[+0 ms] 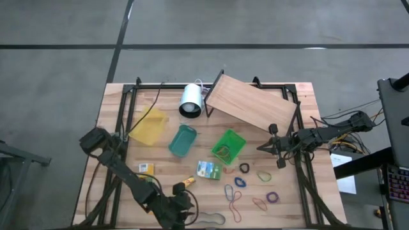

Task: Pick & Place Office Desk Supplies
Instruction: Put the bottom left blue rubber band into the green bin

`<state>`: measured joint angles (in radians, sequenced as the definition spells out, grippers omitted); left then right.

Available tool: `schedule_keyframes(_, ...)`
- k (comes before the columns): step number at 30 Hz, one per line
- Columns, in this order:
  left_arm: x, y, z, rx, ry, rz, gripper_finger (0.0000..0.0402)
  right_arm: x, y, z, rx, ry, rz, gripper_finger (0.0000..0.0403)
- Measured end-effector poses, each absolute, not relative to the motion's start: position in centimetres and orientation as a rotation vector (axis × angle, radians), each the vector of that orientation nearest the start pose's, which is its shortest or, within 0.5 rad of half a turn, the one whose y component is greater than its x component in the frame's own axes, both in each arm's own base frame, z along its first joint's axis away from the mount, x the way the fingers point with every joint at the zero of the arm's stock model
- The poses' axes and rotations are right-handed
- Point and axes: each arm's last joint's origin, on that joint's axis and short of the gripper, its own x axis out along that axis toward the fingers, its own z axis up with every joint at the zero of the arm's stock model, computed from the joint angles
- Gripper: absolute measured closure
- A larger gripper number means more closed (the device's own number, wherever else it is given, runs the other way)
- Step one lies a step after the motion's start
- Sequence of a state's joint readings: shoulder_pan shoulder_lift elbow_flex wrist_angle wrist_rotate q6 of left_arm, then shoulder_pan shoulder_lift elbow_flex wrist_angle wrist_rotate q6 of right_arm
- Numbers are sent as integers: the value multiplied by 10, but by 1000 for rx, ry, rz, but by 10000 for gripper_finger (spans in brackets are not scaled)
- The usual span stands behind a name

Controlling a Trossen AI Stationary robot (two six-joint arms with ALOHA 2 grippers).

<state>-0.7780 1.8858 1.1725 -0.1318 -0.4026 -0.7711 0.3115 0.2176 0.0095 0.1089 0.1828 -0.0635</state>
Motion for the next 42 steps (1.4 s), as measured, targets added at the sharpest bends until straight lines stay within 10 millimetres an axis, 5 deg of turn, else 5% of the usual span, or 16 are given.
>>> schedule_keyframes(5, 287, -267, 149, -260, 822, -28, 265, 106, 29, 159, -88, 92, 131, 394)
schedule_keyframes(17, 289, -271, 145, -302, 825, -45, 265, 106, 29, 159, -88, 92, 131, 394)
schedule_keyframes(26, 293, -276, 119, -350, 873, -37, 265, 106, 29, 159, -88, 93, 132, 394)
schedule_keyframes(42, 291, -275, 110, -329, 901, -25, 266, 106, 29, 159, -88, 93, 132, 394)
